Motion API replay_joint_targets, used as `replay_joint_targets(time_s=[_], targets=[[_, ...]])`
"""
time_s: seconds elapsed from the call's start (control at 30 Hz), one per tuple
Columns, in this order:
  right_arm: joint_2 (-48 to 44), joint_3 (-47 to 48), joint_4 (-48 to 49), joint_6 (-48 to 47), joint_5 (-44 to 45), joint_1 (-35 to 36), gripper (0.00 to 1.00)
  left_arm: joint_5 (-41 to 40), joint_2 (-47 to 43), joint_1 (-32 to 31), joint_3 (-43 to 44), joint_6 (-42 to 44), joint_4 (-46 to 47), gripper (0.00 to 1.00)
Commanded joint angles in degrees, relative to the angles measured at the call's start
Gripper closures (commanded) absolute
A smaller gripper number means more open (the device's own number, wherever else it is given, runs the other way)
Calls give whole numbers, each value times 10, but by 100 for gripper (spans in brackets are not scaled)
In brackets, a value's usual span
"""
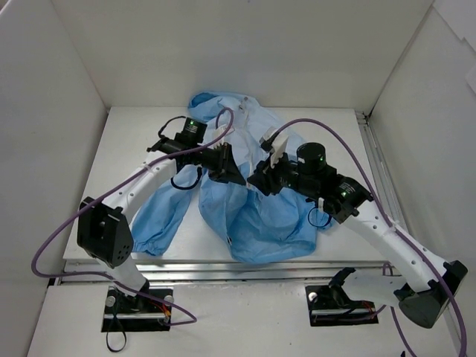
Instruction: Zip up the jacket
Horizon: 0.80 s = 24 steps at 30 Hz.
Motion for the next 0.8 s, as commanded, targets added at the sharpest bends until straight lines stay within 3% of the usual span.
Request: replay_joint_targets(time_s=[0.0, 0.4, 0.77], targets=[[-2, -11, 36, -44, -3, 24, 67, 34, -14, 5, 43, -22, 1, 100], [5, -45, 37, -79, 79, 46, 68, 53, -4, 5, 60, -32, -11, 100], [13, -54, 36, -86, 66, 49, 68, 54, -6, 5, 50, -31, -8, 100]])
